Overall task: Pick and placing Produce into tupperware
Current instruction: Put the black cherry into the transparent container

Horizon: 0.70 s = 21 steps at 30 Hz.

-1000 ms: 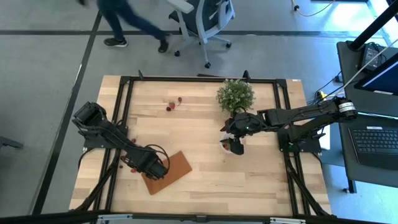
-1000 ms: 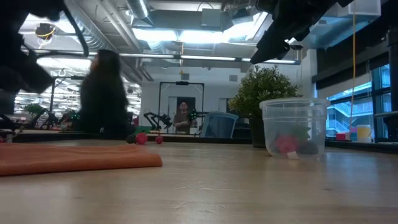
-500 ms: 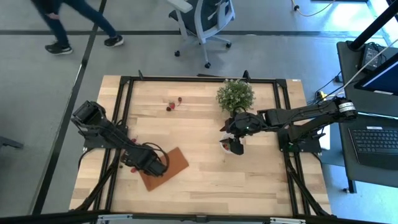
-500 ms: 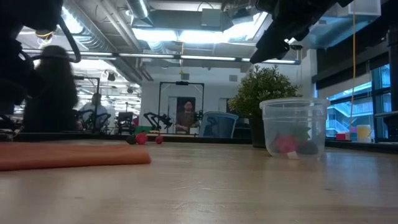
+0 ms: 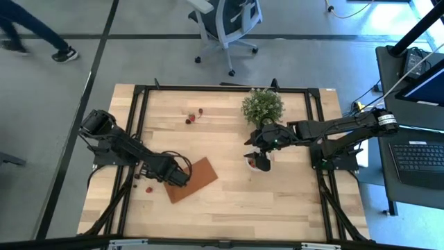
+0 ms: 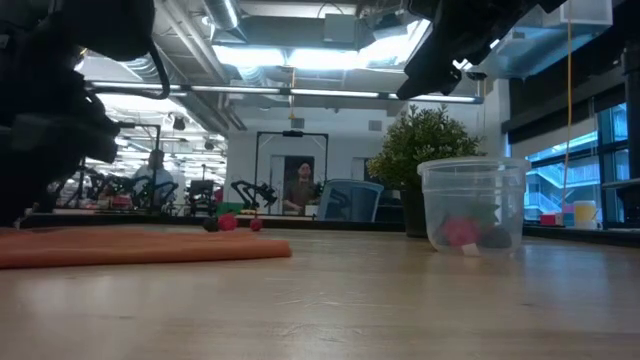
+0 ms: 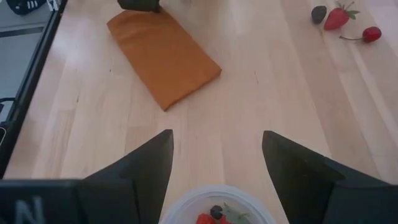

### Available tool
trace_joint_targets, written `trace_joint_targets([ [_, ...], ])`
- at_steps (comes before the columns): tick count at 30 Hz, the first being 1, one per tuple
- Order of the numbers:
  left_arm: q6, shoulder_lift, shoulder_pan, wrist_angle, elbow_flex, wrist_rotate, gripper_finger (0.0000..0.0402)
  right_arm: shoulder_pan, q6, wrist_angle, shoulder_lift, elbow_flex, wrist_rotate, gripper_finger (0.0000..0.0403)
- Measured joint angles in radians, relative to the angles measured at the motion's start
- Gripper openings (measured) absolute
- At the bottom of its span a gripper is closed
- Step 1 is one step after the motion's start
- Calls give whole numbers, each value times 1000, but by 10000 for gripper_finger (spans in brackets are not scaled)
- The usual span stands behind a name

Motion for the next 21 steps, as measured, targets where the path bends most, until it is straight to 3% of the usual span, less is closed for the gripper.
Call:
trace_joint_targets([
  [8, -5, -90, 4, -8, 2, -41, 290, -6, -2, 1, 0, 0, 0, 247],
  [15, -79, -185, 2, -173, 2, -86, 290, -37, -3, 1, 0, 0, 0, 247],
  [21, -74, -177, 2, -132, -39, -96, 290, -57, -3, 3, 0, 0, 0, 247],
])
